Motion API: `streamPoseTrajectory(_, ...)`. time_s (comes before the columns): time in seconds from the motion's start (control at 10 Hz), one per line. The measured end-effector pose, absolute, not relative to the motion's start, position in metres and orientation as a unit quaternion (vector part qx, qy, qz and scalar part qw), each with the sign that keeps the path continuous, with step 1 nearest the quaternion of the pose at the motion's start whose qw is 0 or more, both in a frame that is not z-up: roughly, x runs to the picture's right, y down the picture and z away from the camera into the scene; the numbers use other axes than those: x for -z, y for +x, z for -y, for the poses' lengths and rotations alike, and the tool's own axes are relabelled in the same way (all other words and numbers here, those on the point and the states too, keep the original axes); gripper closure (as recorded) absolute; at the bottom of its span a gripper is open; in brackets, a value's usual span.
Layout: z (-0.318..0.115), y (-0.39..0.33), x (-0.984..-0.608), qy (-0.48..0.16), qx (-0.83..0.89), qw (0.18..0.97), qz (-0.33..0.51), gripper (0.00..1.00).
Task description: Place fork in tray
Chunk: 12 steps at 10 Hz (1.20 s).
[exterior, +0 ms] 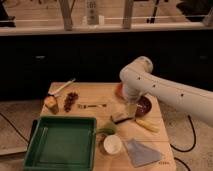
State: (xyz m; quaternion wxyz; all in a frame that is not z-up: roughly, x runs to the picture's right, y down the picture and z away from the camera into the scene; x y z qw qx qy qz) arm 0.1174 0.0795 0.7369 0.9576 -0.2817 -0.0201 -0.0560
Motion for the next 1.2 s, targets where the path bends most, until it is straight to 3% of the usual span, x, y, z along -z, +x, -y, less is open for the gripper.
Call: streamPoseTrajectory(1.2,-0.077,0.057,-0.781,-0.289,0.064,0.952,0.076,0.2)
